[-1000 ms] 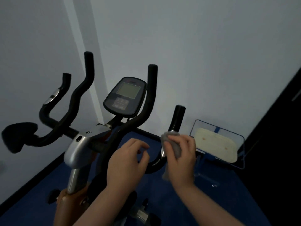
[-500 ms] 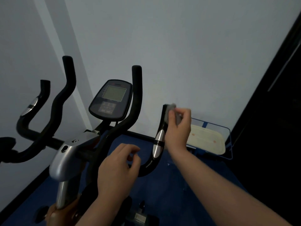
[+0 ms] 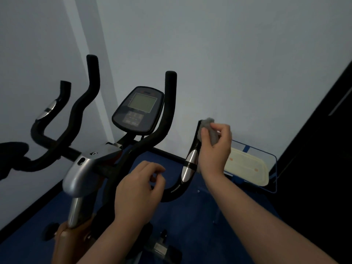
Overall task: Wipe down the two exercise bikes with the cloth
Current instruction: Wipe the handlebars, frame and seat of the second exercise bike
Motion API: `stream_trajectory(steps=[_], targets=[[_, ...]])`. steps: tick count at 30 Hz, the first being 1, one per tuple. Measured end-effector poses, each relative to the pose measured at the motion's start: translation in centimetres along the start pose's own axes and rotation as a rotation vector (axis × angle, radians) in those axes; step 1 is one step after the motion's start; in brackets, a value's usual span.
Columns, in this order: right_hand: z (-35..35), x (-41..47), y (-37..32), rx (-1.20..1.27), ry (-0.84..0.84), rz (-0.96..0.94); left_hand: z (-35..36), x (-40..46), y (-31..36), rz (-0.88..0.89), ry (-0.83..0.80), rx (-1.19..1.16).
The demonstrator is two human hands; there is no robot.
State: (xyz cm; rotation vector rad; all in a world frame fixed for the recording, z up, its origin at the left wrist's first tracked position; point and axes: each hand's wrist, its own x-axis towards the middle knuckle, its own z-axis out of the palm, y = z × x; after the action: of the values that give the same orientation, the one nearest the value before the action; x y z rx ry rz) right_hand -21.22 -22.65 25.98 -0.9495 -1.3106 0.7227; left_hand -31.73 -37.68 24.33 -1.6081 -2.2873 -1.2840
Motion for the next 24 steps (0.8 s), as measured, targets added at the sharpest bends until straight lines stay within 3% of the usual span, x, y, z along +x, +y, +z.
stream_trajectory(steps=[5,9,14,21,24], targets=[[-3.0,-3.5,1.6,-0.314,-0.234,-0.337,0.1,-0.2,-0.2,0.01,0.036,-0.006],[-4.1,-0.4,0.5,-0.448,-0.412,-0.529,0.0,-0.3,0.0,0.002,0.107,-0.028],[-4.6,-1.2,-1.2,-0.519,-0.627,-0.64,-0.1,-0.9,0.3,0.015,0.234,-0.033],[-3.5,-2.6,-2.8,-0.586,-1.241,-0.702,-0.5,-2.4,-0.9,0.003,0.345,0.153],[-4.5,-1.2,-2.7,-0.546,-1.319,-0.718,-1.1,-4.6,-2.0,-0.049,0.39,0.253]])
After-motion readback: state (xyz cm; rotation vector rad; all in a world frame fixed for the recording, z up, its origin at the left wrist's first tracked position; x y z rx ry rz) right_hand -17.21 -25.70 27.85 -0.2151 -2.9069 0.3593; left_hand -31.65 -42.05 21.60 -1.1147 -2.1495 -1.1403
